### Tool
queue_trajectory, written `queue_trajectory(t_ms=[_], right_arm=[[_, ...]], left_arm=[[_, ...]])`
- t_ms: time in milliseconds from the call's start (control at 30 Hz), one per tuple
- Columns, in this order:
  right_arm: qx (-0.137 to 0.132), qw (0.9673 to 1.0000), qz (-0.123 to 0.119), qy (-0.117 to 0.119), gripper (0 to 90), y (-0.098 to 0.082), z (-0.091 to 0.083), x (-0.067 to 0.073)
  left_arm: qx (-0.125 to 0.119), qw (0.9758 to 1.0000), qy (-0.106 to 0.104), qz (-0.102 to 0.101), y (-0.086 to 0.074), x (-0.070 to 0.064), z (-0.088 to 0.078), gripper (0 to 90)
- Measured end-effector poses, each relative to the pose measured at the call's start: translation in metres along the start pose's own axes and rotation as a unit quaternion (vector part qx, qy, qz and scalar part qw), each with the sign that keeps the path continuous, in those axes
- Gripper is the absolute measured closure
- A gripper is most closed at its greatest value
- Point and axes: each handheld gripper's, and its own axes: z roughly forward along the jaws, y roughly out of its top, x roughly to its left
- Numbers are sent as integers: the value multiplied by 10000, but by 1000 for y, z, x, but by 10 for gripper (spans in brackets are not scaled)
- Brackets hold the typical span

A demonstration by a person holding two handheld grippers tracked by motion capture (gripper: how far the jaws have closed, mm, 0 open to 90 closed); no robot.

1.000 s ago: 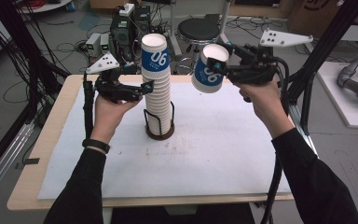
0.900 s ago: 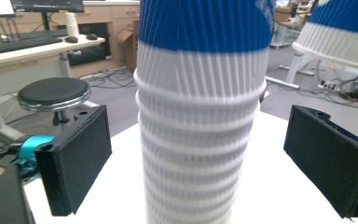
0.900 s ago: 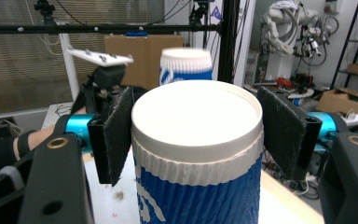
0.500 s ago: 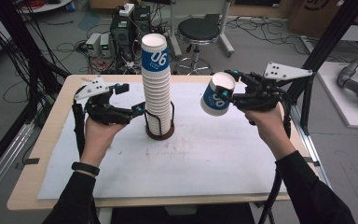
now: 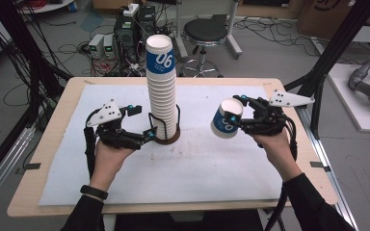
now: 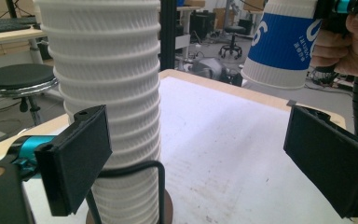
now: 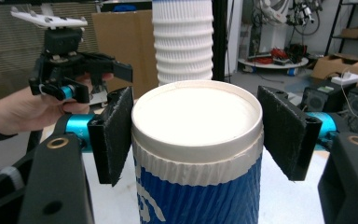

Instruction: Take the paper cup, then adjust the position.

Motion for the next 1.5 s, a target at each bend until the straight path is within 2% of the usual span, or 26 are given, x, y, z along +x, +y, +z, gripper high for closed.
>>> queue_trajectory(t_ms=[233,267,400,467,500,800,1167,1400,1500], right_arm=[[118,9999,77,-68,313,-30,-3,3],[118,9999,77,-68,313,-30,-3,3],[114,9997,199,-106,314,-46,-5,4],[196,9995,230,-115,314,-53,-4,4],[263,9993,229,-122,314,-54,-4,5],[277,9994,196,-118,313,-57,-5,6],[240,9995,196,-37,314,-57,-8,8],[252,9994,133,178,314,-58,-5,12],[253,9992,91,285,313,-59,-2,13]], left_arm=[[-48,9999,0,-133,-18,-1,-3,74],[-61,9999,-5,-148,-20,-1,-4,74],[54,9999,94,-98,-29,-1,-6,74],[68,9999,94,-103,-32,-2,-5,74],[77,9999,103,-94,-34,-4,-5,74],[91,9999,51,-39,-33,-9,2,74],[183,9992,-343,-30,-36,-18,17,74],[283,9976,-624,-77,-40,-28,30,74],[368,9962,-791,-74,-41,-34,39,74]])
